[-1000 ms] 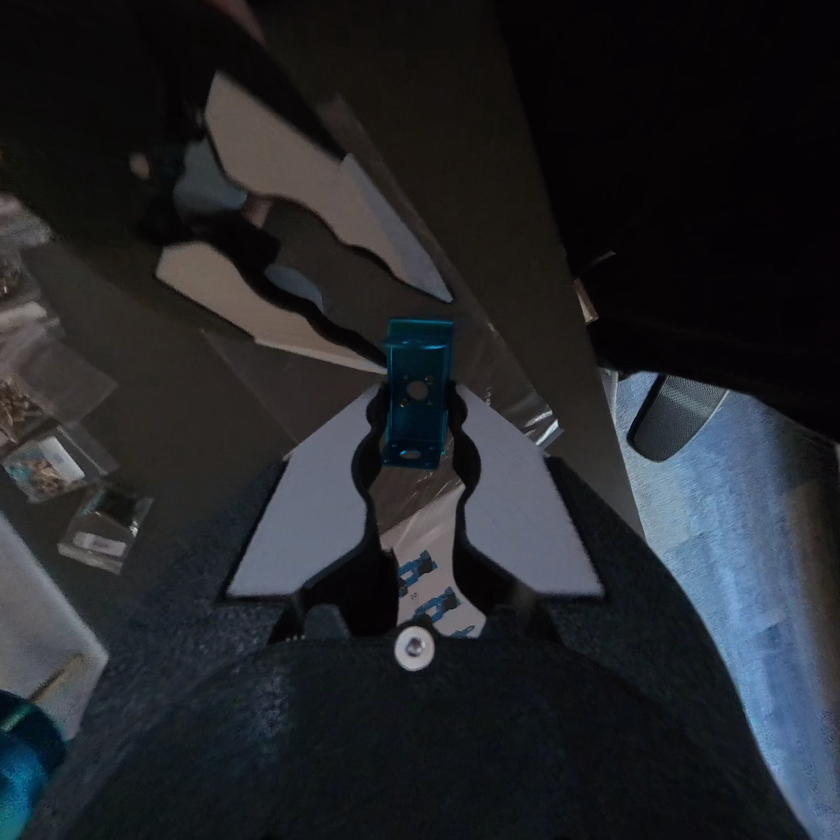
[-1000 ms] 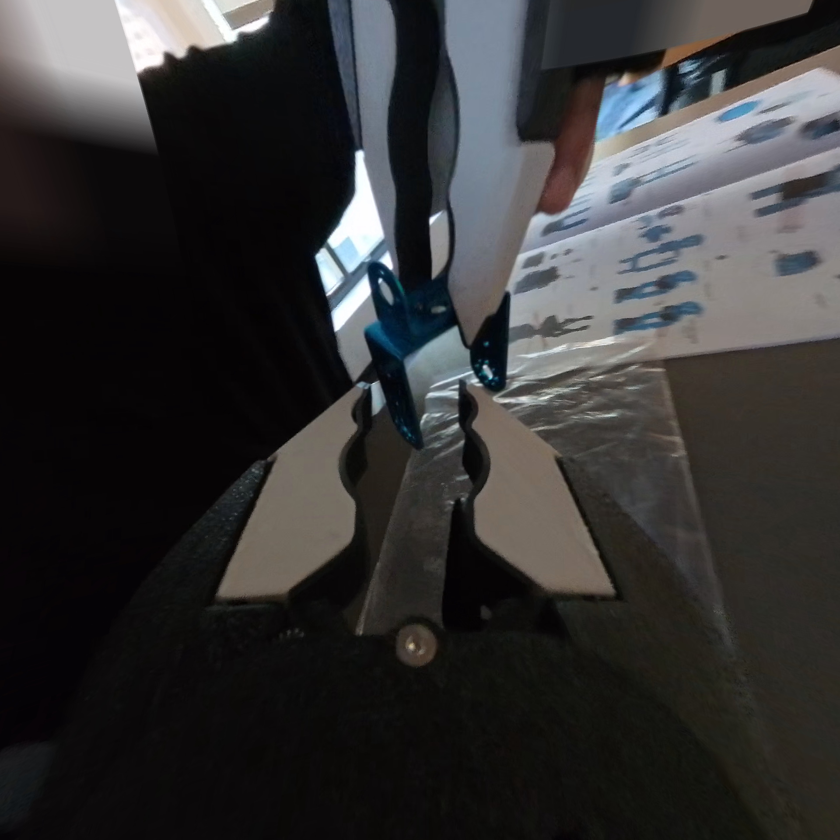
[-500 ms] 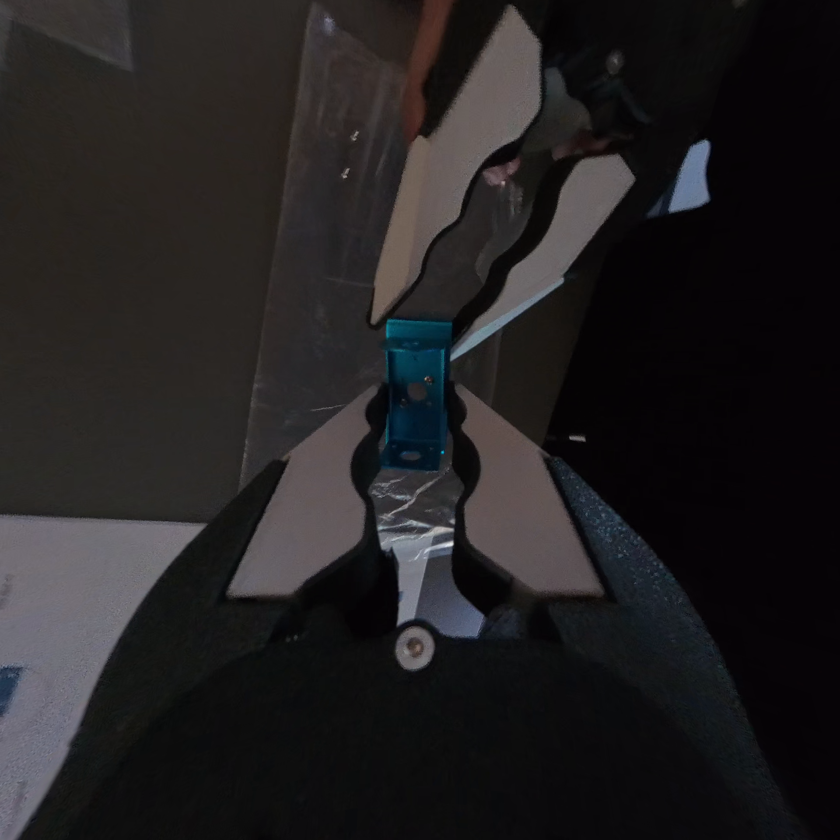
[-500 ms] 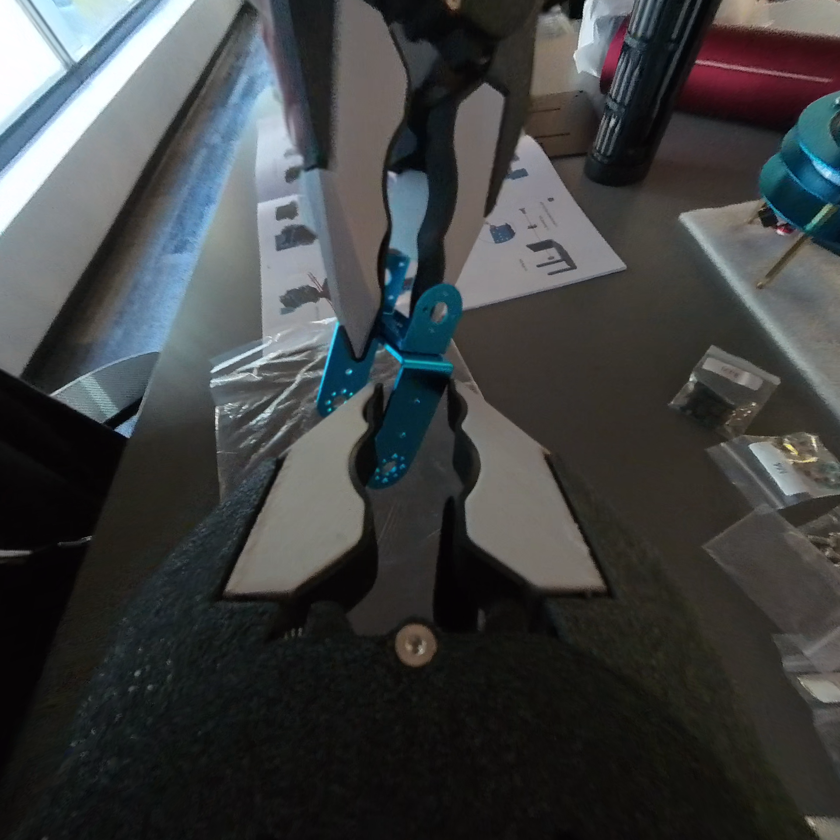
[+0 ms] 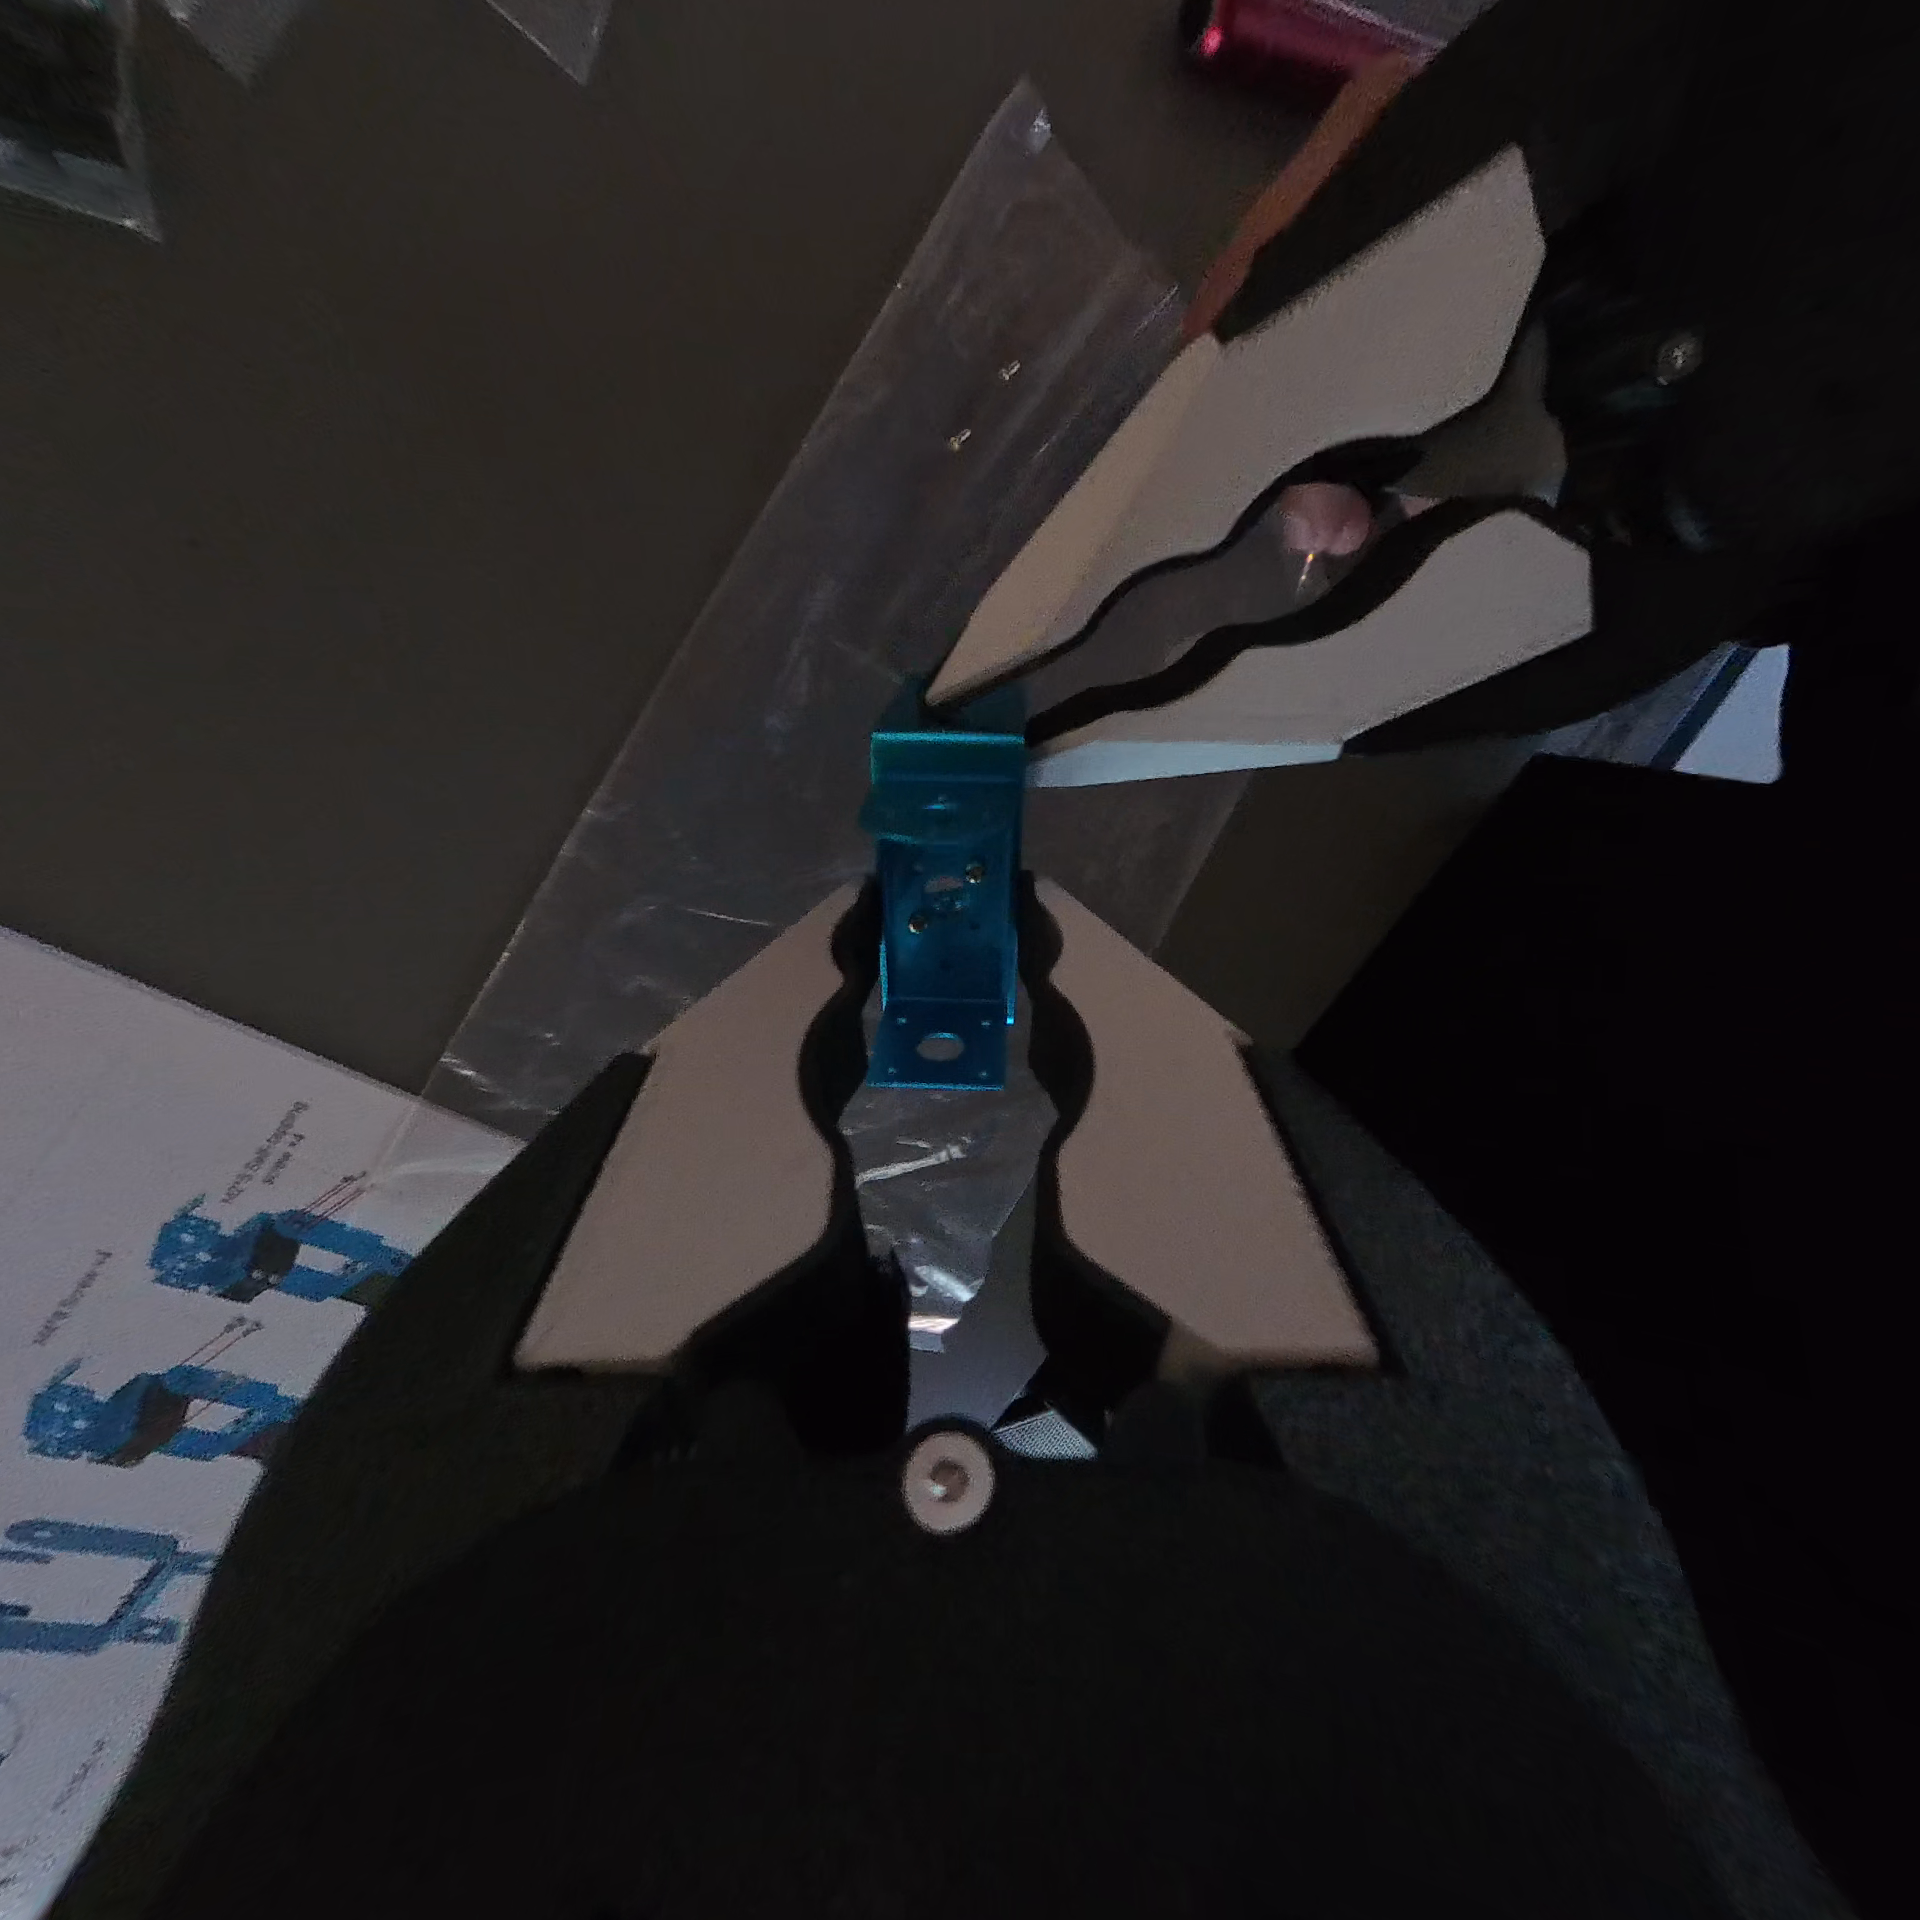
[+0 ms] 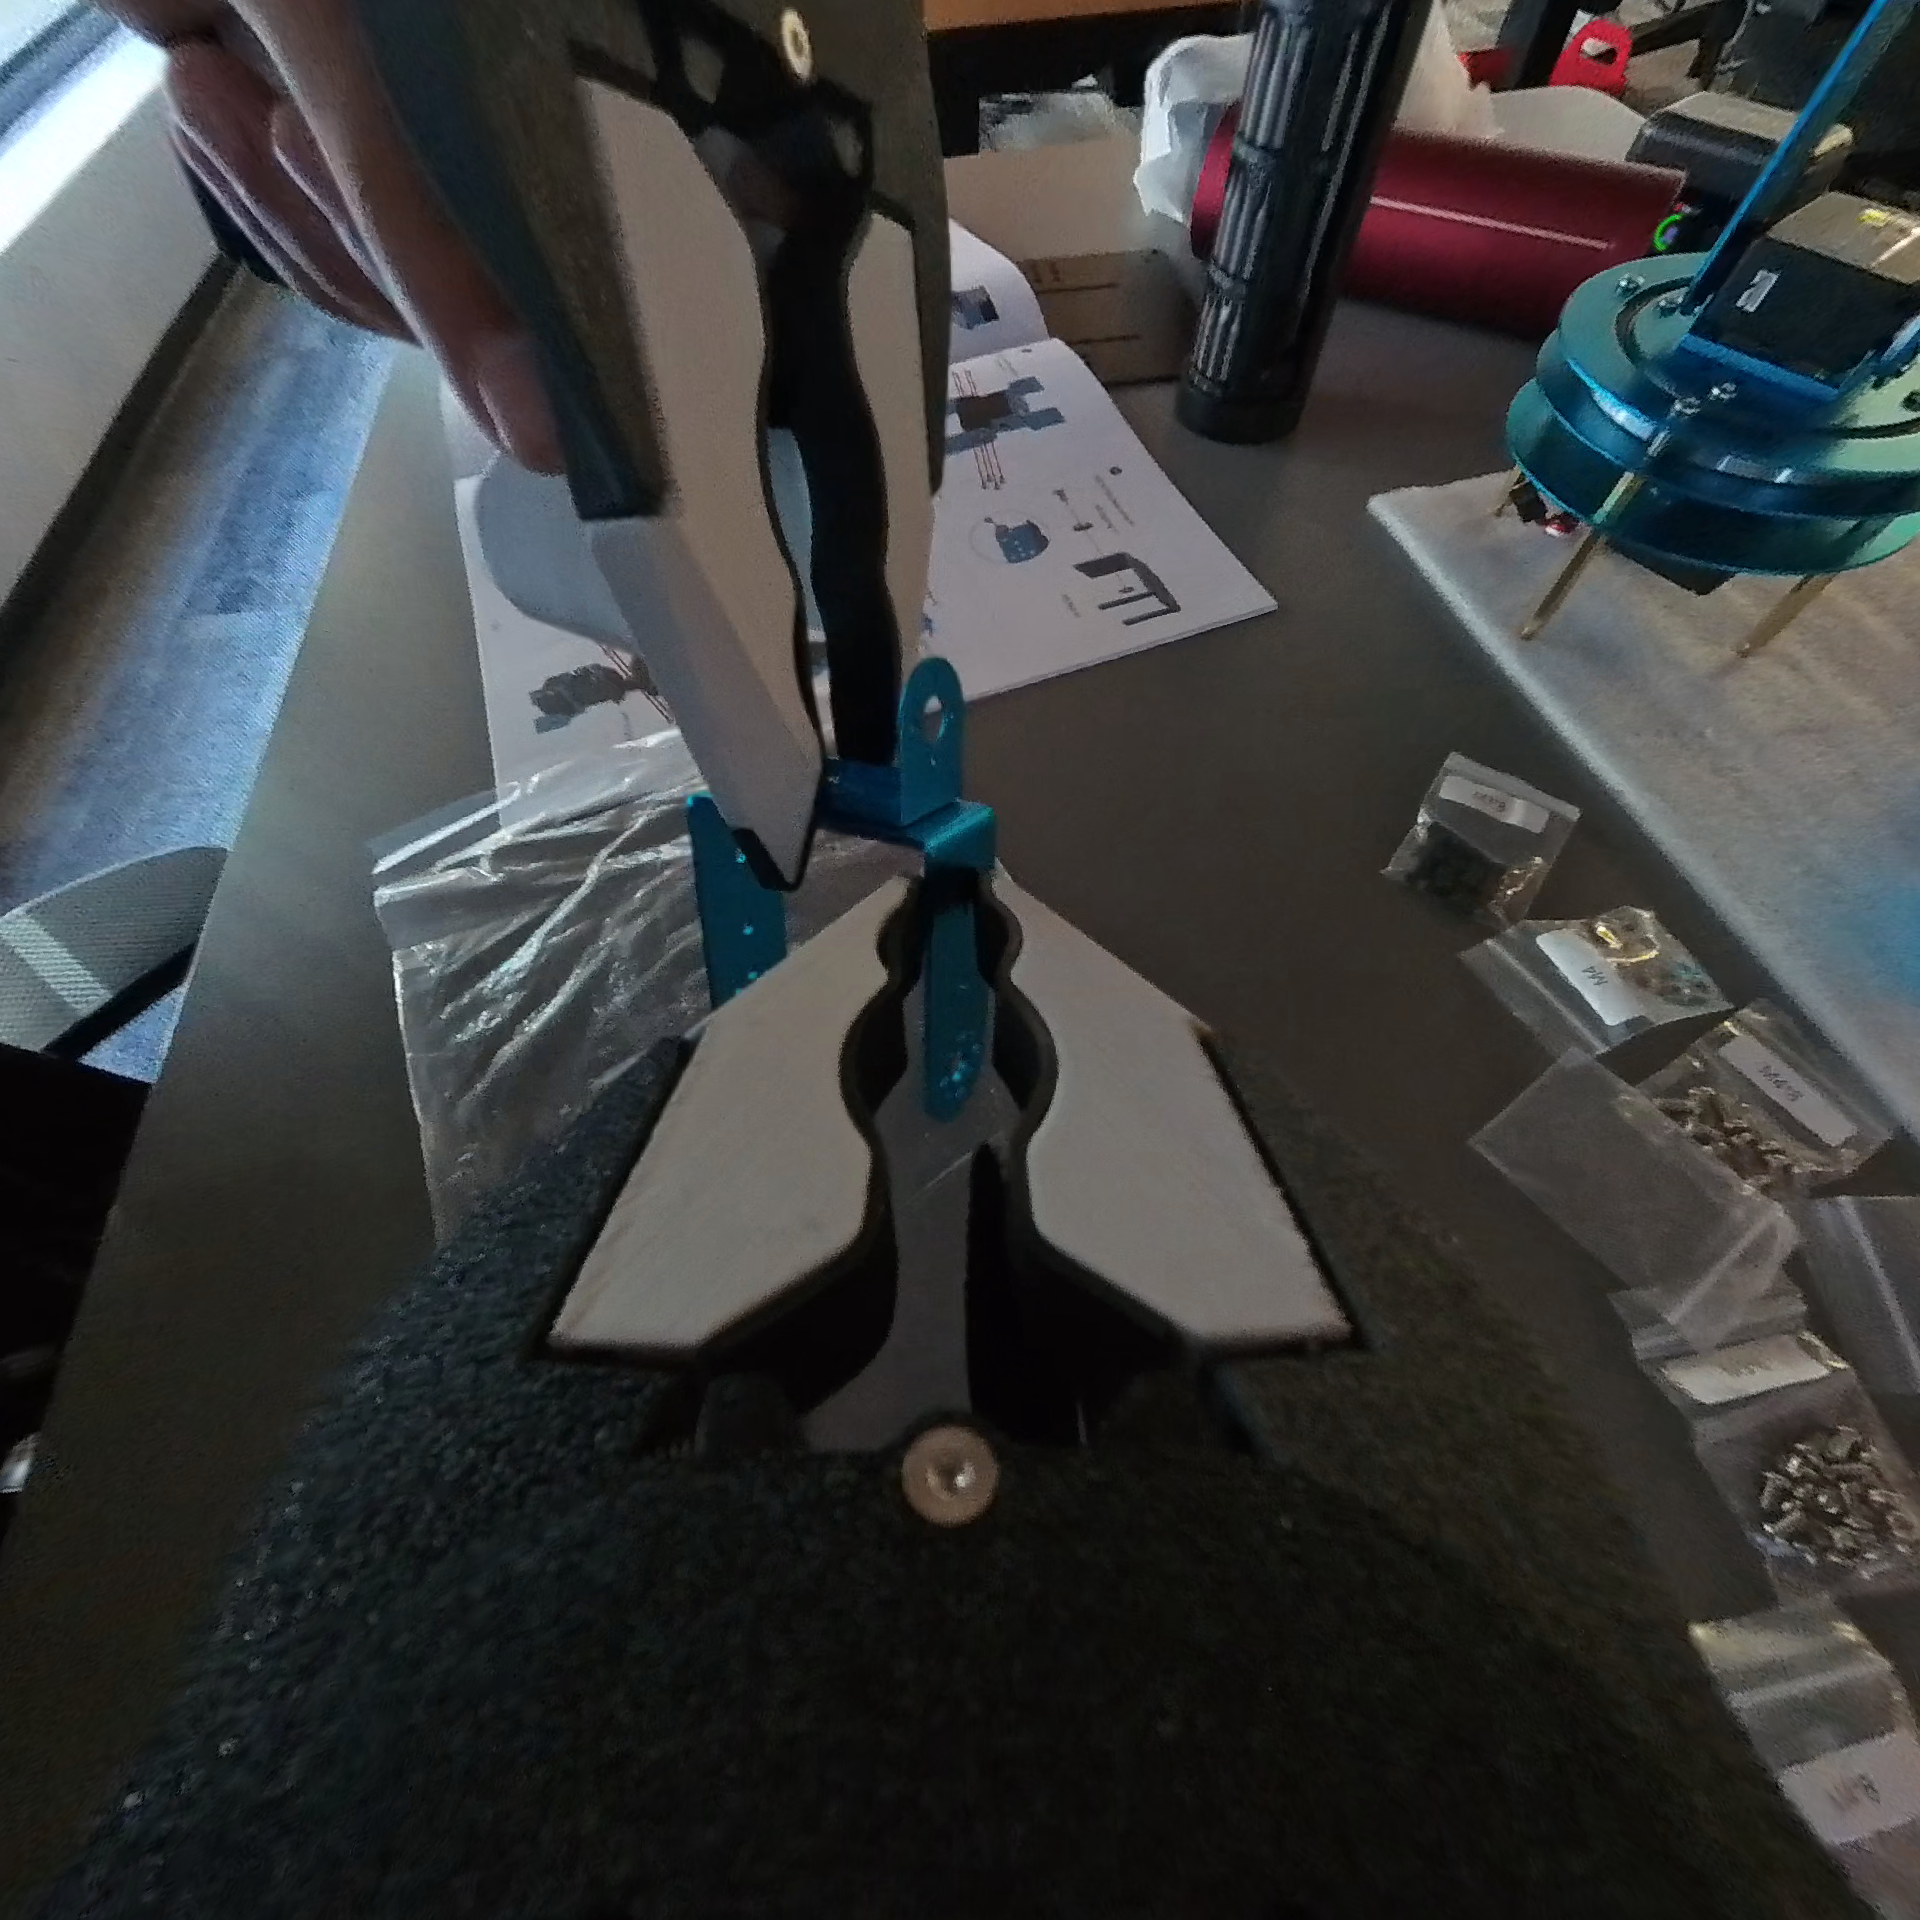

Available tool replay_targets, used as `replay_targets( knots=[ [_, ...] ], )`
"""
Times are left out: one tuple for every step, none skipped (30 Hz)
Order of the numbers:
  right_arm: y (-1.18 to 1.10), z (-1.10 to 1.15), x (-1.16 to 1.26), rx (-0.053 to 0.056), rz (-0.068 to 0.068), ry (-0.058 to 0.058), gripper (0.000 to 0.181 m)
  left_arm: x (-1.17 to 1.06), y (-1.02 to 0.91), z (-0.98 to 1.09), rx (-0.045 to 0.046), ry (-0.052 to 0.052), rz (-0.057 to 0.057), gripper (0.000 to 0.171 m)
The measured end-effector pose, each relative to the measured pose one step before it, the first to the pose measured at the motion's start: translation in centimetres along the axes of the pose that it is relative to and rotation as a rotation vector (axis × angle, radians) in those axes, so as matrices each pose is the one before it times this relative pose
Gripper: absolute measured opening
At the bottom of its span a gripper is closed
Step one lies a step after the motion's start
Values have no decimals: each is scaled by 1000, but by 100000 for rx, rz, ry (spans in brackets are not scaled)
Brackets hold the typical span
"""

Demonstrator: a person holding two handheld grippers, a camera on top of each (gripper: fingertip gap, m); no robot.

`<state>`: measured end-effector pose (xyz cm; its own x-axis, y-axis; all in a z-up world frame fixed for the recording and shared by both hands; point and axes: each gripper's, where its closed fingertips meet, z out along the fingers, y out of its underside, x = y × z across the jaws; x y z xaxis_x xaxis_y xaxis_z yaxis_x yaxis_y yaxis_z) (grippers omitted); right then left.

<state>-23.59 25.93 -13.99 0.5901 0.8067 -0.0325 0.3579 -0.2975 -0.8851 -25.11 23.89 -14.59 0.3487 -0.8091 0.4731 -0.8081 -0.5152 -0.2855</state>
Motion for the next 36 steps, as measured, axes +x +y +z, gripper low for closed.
replay_targets(
  knots=[
    [113,60,58,-834,-358,873,7,-62,24,103,-302,-751,-354,25],
    [68,40,115,-438,211,703,6,-47,-43,113,131,-125,-1096,25],
    [33,11,104,28,515,137,5,-14,-19,117,51,285,-1277,25],
    [119,65,151,-348,877,132,4,-30,-87,106,405,2,-1468,25],
    [82,54,117,346,1564,-421,4,40,-115,94,429,295,-1208,26],
    [165,115,-54,105,1752,-1790,3,299,-137,78,268,1616,-898,28],
    [189,157,-110,78,2293,-2165,1,324,-192,40,305,1008,-976,31],
    [85,70,62,828,2450,-1266,1,-17,-62,43,-523,-1880,1027,32],
    [140,54,39,-230,1319,-1722,1,-3,55,57,-1151,-1883,2106,33],
    [66,-53,71,-233,1734,-1222,1,69,-27,35,-327,-569,290,34],
    [-80,-138,107,775,971,-537,1,194,-84,-4,453,1070,-1366,36],
    [45,-75,51,-236,-375,-463,1,180,3,-40,-133,1474,-1338,38],
    [85,-28,108,-450,-537,170,1,-21,11,-64,-231,196,-872,44],
    [11,7,-64,-111,-317,-899,1,-119,-137,-167,870,-472,-459,55],
    [52,50,-63,-510,249,-985,1,-25,-283,-304,1901,-112,-22,61],
    [-13,39,13,-128,-83,-537,1,40,-340,-399,2382,251,39,68],
    [-79,3,-4,26,-872,-637,1,-14,-326,-445,2430,5,17,75],
    [26,7,69,-854,-641,-223,1,-32,-288,-493,2517,65,285,81],
    [-18,3,-35,-578,-718,-811,1,-33,-206,-524,2340,469,564,83],
    [-11,31,-189,-763,-802,-1835,2,-117,-146,-569,2352,391,597,84],
    [98,65,-39,-1693,-586,-617,2,-88,-205,-675,3041,828,1293,84],
    [-81,25,-67,-443,-1506,-588,1,-54,-109,-763,2829,1247,1960,81],
    [-31,66,-122,-936,-1176,-1215,1,-138,73,-761,2401,1062,1686,73],
    [223,162,-150,-3182,-476,-1817,1,-188,66,-772,3223,1048,1462,66],
    [138,183,-116,-2670,-1015,-1348,1,-321,98,-724,3739,509,1971,60],
    [89,201,-122,-2327,-1729,-1103,2,-659,341,-593,2622,-1389,2435,52],
    [166,220,-78,-3536,-1413,-752,2,-873,644,-341,799,-2369,2469,50],
    [74,216,-68,-2951,-2078,-377,1,-616,875,-26,-656,-733,2619,50],
    [132,260,-192,-3662,-2250,-1143,1,-136,961,276,-1182,1631,3491,47],
    [-70,238,-71,-2151,-2283,-50,1,12,913,504,-1290,1281,4899,43],
    [-84,259,-85,-1780,-2192,-210,1,-219,664,603,-597,-1519,6313,42],
    [172,333,-132,-3592,-1646,-801,0,-235,414,596,218,-2528,6975,42],
    [126,312,6,-3014,-2265,283,1,-250,149,502,1182,-2792,5760,43],
    [105,302,6,-2807,-2003,142,0,-206,-107,376,2307,-2038,4054,43],
    [40,266,6,-2306,-1350,-64,0,92,-112,306,1946,408,3759,43],
    [-143,203,-72,-716,-330,-985,0,150,-30,271,1318,1303,3458,44]
  ],
)
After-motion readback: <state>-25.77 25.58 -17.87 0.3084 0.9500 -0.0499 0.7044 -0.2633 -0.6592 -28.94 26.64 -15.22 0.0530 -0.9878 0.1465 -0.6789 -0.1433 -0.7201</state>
